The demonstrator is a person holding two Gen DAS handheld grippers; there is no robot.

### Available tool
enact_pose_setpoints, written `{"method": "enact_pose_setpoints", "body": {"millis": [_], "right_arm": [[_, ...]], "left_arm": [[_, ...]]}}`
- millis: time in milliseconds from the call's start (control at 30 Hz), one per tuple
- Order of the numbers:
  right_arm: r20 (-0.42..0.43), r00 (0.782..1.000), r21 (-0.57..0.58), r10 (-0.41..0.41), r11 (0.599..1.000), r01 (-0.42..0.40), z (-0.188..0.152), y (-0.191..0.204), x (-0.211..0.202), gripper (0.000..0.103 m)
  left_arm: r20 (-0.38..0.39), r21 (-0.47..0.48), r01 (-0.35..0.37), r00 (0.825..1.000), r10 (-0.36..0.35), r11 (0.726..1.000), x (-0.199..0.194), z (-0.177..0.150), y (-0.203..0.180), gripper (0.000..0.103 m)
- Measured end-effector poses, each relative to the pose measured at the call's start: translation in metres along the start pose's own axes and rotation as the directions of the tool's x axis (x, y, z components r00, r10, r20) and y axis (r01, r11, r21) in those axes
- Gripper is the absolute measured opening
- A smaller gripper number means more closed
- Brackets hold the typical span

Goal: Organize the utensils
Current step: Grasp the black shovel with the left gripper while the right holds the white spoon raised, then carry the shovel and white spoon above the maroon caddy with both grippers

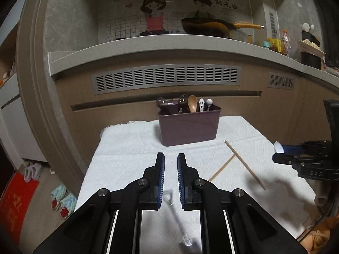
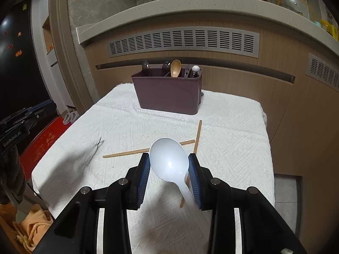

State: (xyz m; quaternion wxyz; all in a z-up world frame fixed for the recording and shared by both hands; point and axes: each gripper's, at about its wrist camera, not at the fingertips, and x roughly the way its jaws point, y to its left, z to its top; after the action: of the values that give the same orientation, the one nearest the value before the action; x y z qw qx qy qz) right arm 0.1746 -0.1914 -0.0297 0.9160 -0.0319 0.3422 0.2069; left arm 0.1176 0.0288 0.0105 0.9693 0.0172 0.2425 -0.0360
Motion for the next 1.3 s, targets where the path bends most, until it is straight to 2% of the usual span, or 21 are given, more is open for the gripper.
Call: {"method": "enact_pose_setpoints", "body": {"millis": [67, 133, 167, 200, 267, 333, 400, 500, 567, 633, 667, 733, 800, 867, 900, 967, 1033, 1100, 1133, 1233, 1300], "right_arm": [[-0.002, 1.000, -0.002, -0.007, 1.000, 0.007, -0.002, 0.000, -0.001, 0.034], [-0.015, 1.000, 0.003, -0.010, 1.000, 0.010, -0.004, -0.002, 0.000, 0.035], [-0.021, 1.000, 0.007, -0.013, 1.000, 0.013, -0.005, -0.003, 0.001, 0.035], [-0.027, 1.000, 0.011, -0.014, 1.000, 0.015, -0.006, -0.003, 0.002, 0.035], [-0.039, 0.999, 0.020, -0.016, 1.000, 0.017, -0.008, -0.003, 0.003, 0.035], [-0.042, 0.999, 0.019, -0.018, 1.000, 0.019, -0.009, -0.001, 0.003, 0.035], [-0.044, 0.999, 0.020, -0.016, 1.000, 0.017, -0.010, 0.000, 0.003, 0.035], [-0.051, 0.999, 0.017, -0.019, 1.000, 0.020, -0.010, 0.001, 0.003, 0.035], [-0.048, 0.999, 0.016, -0.024, 1.000, 0.025, -0.011, -0.001, 0.001, 0.035], [-0.045, 0.999, 0.021, -0.027, 0.999, 0.028, -0.012, -0.002, -0.001, 0.035], [-0.047, 0.999, 0.028, -0.025, 0.999, 0.026, -0.013, -0.003, 0.000, 0.035], [-0.058, 0.998, 0.040, -0.018, 0.999, 0.020, -0.016, -0.005, 0.003, 0.035], [-0.073, 0.997, 0.053, -0.015, 0.998, 0.019, -0.017, -0.006, 0.008, 0.035], [-0.081, 0.997, 0.060, -0.011, 0.998, 0.015, -0.018, -0.006, 0.012, 0.035], [-0.081, 0.997, 0.060, -0.011, 0.998, 0.016, -0.019, -0.006, 0.012, 0.035], [-0.076, 0.997, 0.051, -0.019, 0.998, 0.023, -0.019, -0.005, 0.011, 0.035], [-0.062, 0.998, 0.037, -0.024, 0.999, 0.027, -0.019, -0.002, 0.008, 0.035], [-0.053, 0.998, 0.030, -0.016, 0.999, 0.018, -0.019, -0.002, 0.006, 0.035], [-0.050, 0.999, 0.029, -0.012, 1.000, 0.013, -0.019, -0.001, 0.005, 0.035], [-0.048, 0.999, 0.028, 0.000, 1.000, 0.002, -0.018, 0.001, 0.008, 0.035], [-0.050, 0.999, 0.029, 0.001, 1.000, 0.001, -0.019, 0.001, 0.011, 0.035]], "left_arm": [[-0.042, -0.018, 0.026, 0.999, -0.026, 1.000, 0.003, -0.003, 0.010, 0.014], [-0.105, -0.003, 0.085, 0.991, -0.085, 0.996, 0.005, -0.012, 0.017, 0.017], [-0.143, 0.033, 0.126, 0.982, -0.120, 0.991, 0.007, -0.019, 0.017, 0.024], [-0.179, 0.064, 0.157, 0.973, -0.144, 0.985, 0.008, -0.027, 0.014, 0.039], [-0.295, 0.121, 0.211, 0.941, -0.168, 0.970, 0.016, -0.046, 0.005, 0.057], [-0.362, 0.134, 0.252, 0.913, -0.189, 0.958, 0.019, -0.065, -0.007, 0.057], [-0.409, 0.153, 0.321, 0.882, -0.235, 0.935, 0.020, -0.081, -0.023, 0.057], [-0.443, 0.279, 0.361, 0.871, -0.214, 0.890, 0.020, -0.096, -0.046, 0.059], [-0.485, 0.267, 0.369, 0.850, -0.207, 0.890, 0.027, -0.099, -0.047, 0.059], [-0.499, 0.177, 0.367, 0.833, -0.238, 0.913, 0.035, -0.097, -0.038, 0.059], [-0.492, 0.132, 0.352, 0.835, -0.247, 0.927, 0.041, -0.094, -0.031, 0.059], [-0.456, -0.008, 0.280, 0.853, -0.253, 0.960, 0.055, -0.080, -0.012, 0.067], [-0.426, -0.165, 0.195, 0.870, -0.248, 0.967, 0.076, -0.068, 0.006, 0.069], [-0.422, -0.235, 0.126, 0.880, -0.218, 0.964, 0.099, -0.058, 0.013, 0.069], [-0.407, -0.232, 0.100, 0.894, -0.189, 0.968, 0.108, -0.056, 0.012, 0.069], [-0.448, -0.189, 0.021, 0.888, -0.105, 0.982, 0.130, -0.054, 0.005, 0.069], [-0.469, -0.178, -0.011, 0.880, -0.076, 0.984, 0.145, -0.059, 0.002, 0.068], [-0.481, -0.180, -0.051, 0.876, -0.043, 0.982, 0.155, -0.064, 0.002, 0.062], [-0.464, -0.191, -0.061, 0.885, -0.036, 0.980, 0.156, -0.065, 0.001, 0.061], [-0.444, -0.194, -0.076, 0.896, -0.018, 0.978, 0.160, -0.062, -0.002, 0.046], [-0.431, -0.146, -0.075, 0.903, 0.005, 0.986, 0.158, -0.062, -0.008, 0.024]]}}
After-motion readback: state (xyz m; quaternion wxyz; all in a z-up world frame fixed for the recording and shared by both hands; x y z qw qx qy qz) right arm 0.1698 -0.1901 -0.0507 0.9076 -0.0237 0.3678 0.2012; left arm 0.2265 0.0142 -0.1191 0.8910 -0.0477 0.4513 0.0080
